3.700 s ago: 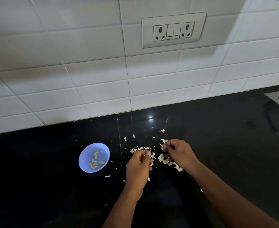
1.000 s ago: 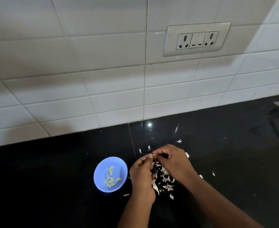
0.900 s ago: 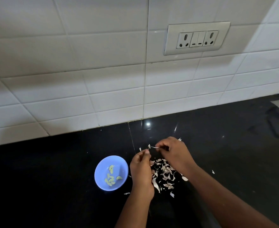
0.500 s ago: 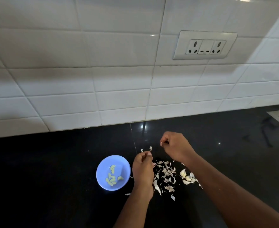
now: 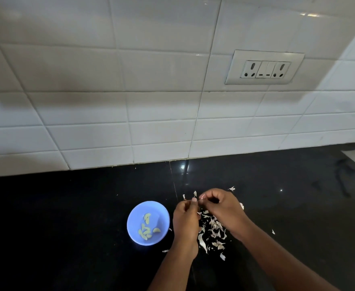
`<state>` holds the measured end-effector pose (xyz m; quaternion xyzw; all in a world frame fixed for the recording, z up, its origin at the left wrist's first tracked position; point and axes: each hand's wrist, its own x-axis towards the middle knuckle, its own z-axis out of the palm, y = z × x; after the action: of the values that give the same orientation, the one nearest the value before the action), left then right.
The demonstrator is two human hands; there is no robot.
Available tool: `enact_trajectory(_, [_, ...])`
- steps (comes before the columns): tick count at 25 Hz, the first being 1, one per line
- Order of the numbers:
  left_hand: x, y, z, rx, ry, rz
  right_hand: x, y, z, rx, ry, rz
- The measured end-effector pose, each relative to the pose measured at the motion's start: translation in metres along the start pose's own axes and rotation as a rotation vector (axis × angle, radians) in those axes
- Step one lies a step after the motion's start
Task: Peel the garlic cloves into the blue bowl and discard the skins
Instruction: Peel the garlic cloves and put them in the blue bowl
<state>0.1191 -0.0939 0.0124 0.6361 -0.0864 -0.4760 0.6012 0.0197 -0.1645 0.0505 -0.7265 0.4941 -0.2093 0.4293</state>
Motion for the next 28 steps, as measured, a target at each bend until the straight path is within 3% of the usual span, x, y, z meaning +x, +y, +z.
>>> enact_trajectory(7, [-0.019,0.012,0.012,-0.021,-0.141,0.021,-0.036,-0.004,-0.019,0.313,0.091,-0.003])
enact_trajectory(13, [-0.035,0.009,0.025,-0.013,-0.091,0.109,-0.045,-0.001,-0.021,0.555,0.144,0.093])
enact_trajectory(17, [-0.042,0.011,0.031,-0.033,-0.074,0.099,-0.040,0.002,-0.023,0.707,0.083,0.179])
enact_trajectory(22, [-0.047,0.022,0.036,-0.096,-0.172,-0.016,-0.033,0.008,-0.040,0.948,-0.079,0.285])
enact_trajectory(28, [-0.055,0.026,0.041,-0.109,-0.162,0.081,-0.025,0.007,-0.052,0.962,-0.017,0.268])
